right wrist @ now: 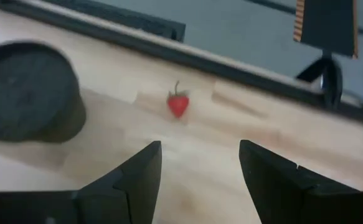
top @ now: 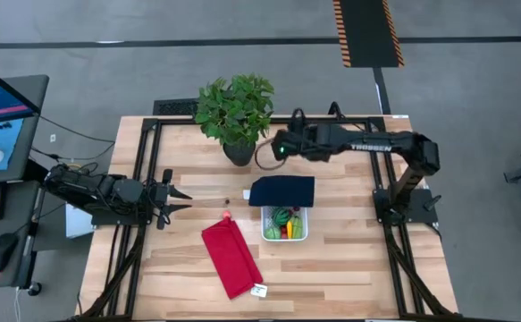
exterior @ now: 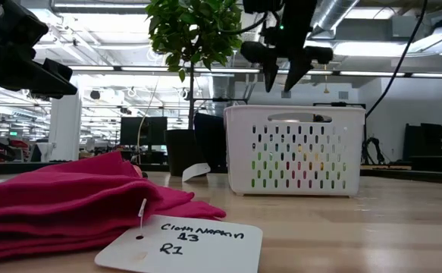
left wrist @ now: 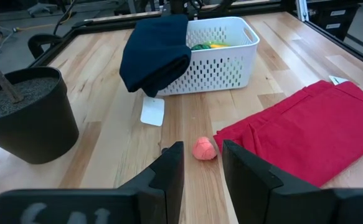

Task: Pick and placing Produce into tupperware
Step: Put the strawberry into the bin

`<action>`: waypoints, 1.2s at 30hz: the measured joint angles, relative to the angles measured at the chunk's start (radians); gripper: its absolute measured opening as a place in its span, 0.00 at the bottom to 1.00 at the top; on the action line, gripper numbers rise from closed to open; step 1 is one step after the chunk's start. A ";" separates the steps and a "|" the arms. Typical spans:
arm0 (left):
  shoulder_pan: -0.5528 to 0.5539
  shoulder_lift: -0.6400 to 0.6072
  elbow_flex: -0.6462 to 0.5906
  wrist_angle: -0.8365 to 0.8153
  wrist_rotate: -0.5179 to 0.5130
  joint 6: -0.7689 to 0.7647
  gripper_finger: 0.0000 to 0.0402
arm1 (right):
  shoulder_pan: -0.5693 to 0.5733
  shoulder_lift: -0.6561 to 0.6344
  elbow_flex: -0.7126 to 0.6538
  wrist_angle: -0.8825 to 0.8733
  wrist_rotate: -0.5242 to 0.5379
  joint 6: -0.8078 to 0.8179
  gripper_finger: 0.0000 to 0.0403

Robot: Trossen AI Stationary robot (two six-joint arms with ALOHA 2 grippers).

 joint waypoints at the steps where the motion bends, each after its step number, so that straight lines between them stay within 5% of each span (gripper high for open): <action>1: 0.000 0.000 0.000 0.000 0.000 0.000 0.25 | -0.021 0.001 0.000 0.023 -0.005 -0.037 0.60; 7: 0.000 0.000 0.000 0.000 0.000 0.000 0.25 | -0.132 0.052 0.003 0.158 -0.021 -0.126 0.60; 11: 0.000 0.000 0.000 0.000 0.000 0.000 0.25 | -0.214 0.090 0.000 0.184 -0.124 -0.213 0.60; 21: 0.000 0.000 0.000 0.000 0.001 0.000 0.25 | -0.331 0.105 0.000 0.059 -0.315 -0.148 0.60; 36: 0.000 0.000 0.000 0.000 0.001 0.000 0.25 | -0.382 0.101 0.000 -0.070 -0.332 -0.136 0.59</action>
